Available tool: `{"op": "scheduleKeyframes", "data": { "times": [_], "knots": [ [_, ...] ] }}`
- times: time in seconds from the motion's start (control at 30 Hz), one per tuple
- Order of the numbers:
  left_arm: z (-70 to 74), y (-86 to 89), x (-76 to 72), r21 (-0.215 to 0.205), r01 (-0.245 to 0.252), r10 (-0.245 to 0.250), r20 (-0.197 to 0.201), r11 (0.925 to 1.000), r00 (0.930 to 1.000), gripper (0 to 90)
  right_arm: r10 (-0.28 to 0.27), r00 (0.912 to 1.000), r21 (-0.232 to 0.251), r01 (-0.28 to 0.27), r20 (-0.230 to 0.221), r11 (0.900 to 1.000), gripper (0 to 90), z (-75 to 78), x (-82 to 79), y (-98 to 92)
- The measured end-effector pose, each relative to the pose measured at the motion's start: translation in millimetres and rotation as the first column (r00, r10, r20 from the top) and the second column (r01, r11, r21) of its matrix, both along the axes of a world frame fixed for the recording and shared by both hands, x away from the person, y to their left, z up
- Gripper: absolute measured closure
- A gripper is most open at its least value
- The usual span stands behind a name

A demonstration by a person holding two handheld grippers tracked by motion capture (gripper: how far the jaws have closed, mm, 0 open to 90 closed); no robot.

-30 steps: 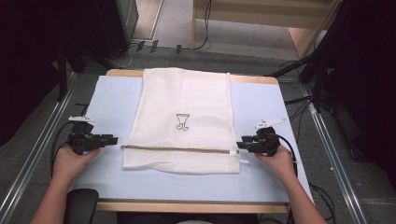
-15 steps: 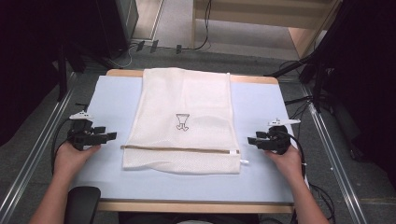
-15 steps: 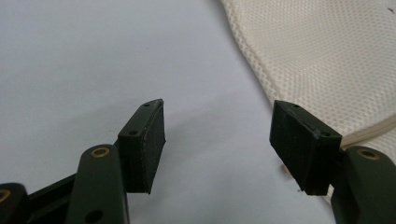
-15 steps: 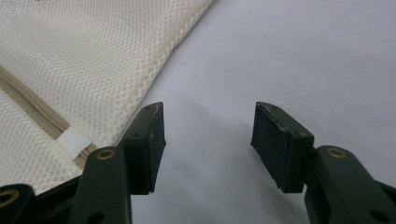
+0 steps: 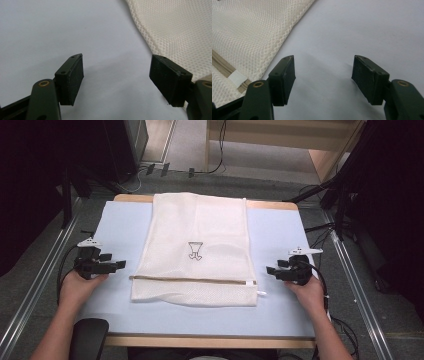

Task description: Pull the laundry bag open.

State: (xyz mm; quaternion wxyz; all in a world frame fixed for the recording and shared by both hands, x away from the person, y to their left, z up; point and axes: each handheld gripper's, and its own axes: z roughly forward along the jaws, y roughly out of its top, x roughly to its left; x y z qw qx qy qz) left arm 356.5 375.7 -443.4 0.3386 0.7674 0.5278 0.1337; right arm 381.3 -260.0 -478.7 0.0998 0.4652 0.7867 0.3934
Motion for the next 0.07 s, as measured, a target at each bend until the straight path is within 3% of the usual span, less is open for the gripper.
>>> {"op": "scheduleKeyframes", "data": {
  "times": [0.07],
  "knots": [
    [-0.8,-0.2,0.6,-0.003,-0.002,0.002,-0.005,1.0000,1.0000,27.9,0.005,0.9999,-0.007,-0.005,0.009,1.000,35.4,-0.9,0.5,0.9]
  ]
}}
